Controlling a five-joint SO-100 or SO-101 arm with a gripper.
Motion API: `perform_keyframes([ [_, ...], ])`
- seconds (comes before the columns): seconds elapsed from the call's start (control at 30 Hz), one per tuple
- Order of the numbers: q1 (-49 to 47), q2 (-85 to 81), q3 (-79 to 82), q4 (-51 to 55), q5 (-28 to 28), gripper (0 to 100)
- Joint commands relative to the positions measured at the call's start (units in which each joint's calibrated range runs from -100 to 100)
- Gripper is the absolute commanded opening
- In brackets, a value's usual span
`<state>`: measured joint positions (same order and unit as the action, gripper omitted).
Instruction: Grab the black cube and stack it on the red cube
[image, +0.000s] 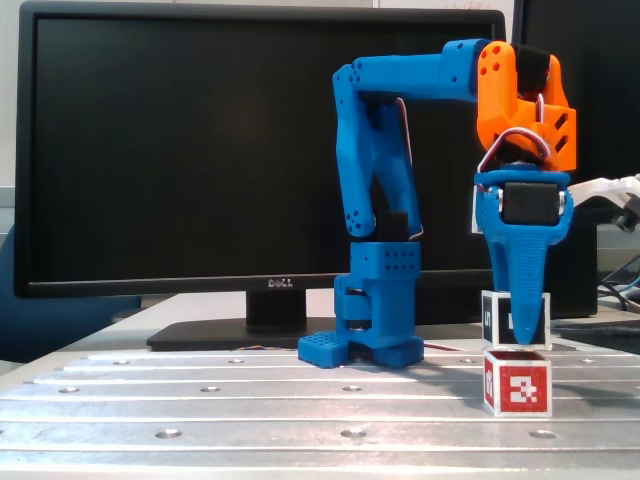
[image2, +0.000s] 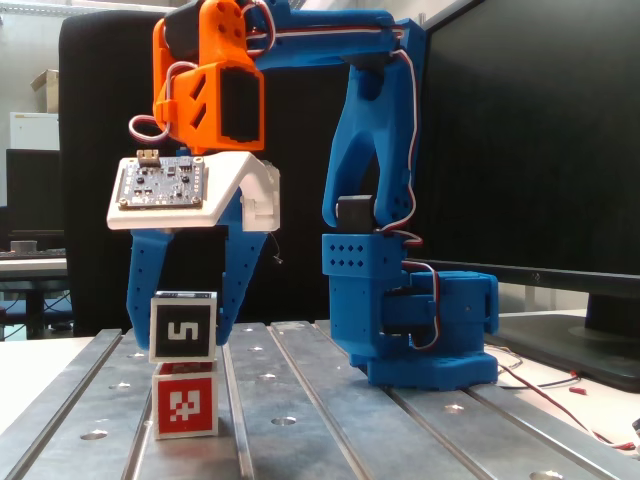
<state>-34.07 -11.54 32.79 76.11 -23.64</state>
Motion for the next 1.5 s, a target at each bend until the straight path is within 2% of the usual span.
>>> perform_keyframes([
  [0.0,-0.15,-0.15,0.00,-0.30,-0.13,17],
  [1.3,-0.44,-0.24,2.99,-3.13,-0.35,17],
  [1.47,-0.44,-0.24,2.99,-3.13,-0.35,24],
])
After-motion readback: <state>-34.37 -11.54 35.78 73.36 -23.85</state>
